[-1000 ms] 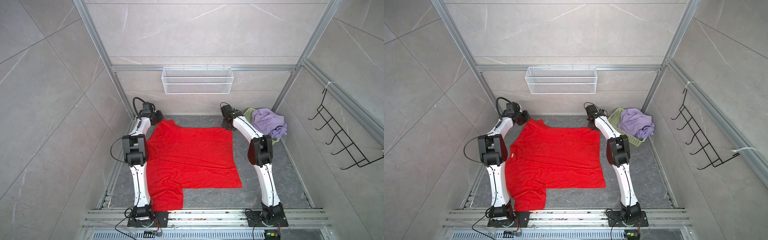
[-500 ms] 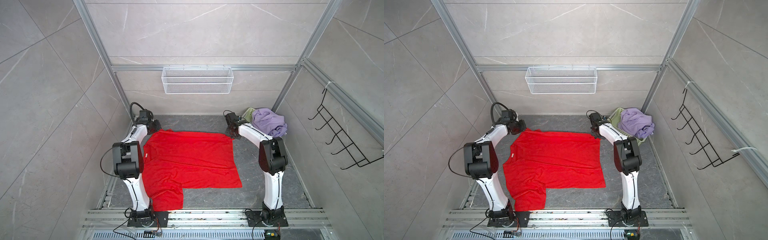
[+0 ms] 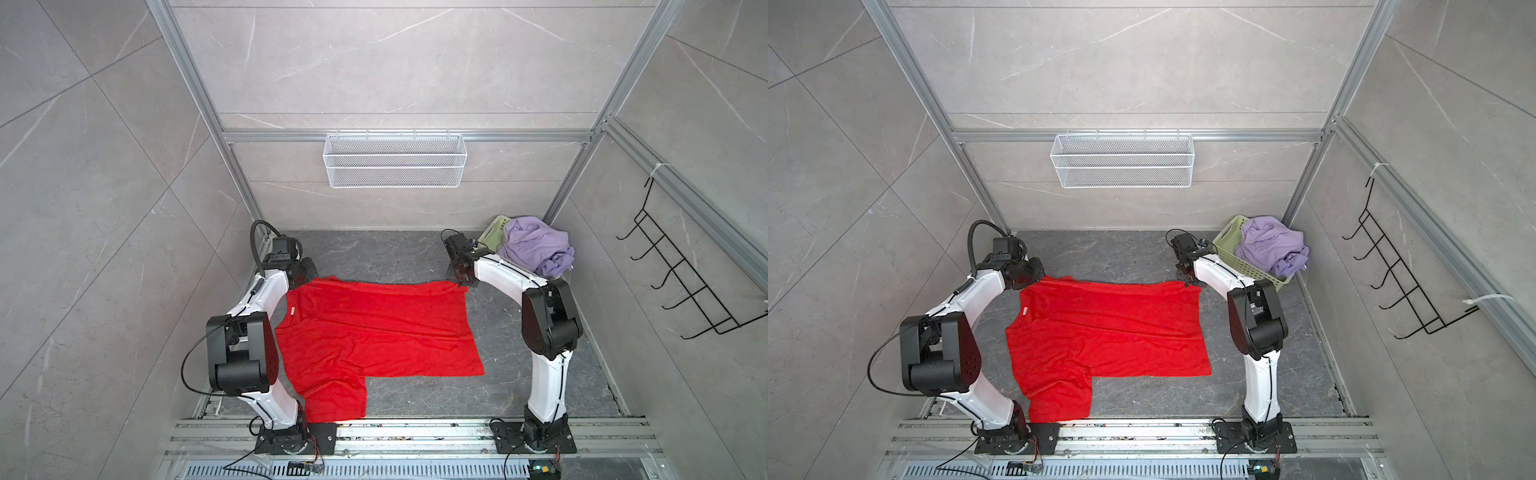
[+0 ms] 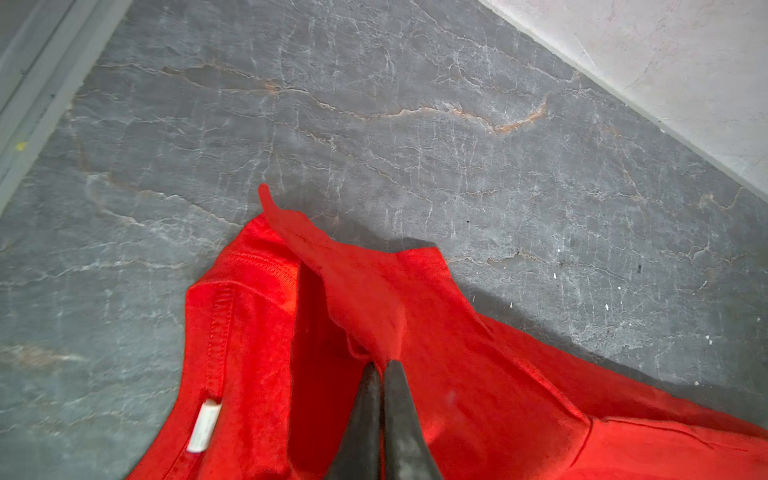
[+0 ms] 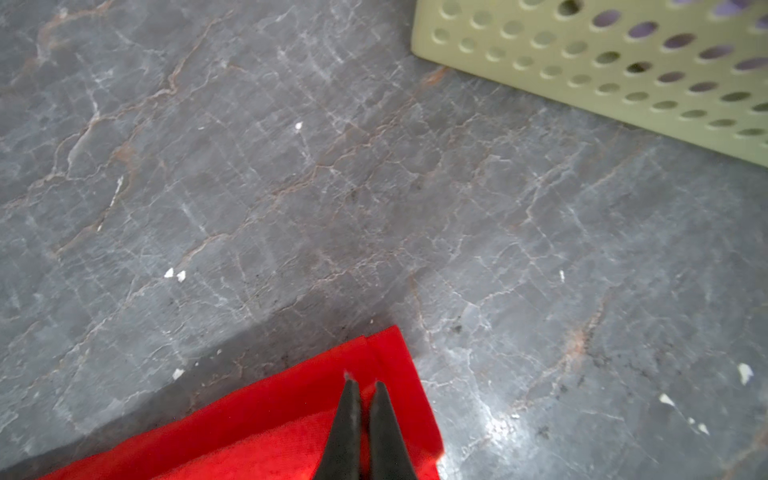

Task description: Fold and stack the t-shirts

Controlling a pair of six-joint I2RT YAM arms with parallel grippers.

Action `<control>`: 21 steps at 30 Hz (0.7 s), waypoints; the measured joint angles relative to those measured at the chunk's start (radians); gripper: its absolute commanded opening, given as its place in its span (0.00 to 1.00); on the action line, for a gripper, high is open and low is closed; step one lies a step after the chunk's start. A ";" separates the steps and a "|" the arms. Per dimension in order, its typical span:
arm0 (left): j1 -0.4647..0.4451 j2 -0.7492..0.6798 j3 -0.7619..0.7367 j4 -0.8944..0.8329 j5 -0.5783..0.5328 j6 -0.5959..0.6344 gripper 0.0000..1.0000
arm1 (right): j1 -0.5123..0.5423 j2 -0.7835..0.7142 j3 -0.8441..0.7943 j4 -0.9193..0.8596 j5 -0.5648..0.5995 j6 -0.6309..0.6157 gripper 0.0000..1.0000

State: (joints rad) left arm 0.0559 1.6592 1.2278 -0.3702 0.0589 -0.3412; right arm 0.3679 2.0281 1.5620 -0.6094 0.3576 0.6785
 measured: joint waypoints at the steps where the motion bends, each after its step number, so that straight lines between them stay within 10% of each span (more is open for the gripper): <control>1: 0.000 -0.008 -0.004 -0.003 -0.006 -0.003 0.00 | -0.001 -0.002 0.000 0.000 0.004 0.003 0.00; 21: 0.000 -0.100 -0.150 -0.026 -0.057 -0.124 0.00 | -0.002 -0.011 0.006 0.022 0.023 0.051 0.00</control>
State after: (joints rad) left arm 0.0559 1.5589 1.0779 -0.3965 0.0017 -0.4656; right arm 0.3660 2.0167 1.5681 -0.5873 0.3809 0.7292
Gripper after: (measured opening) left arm 0.052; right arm 0.055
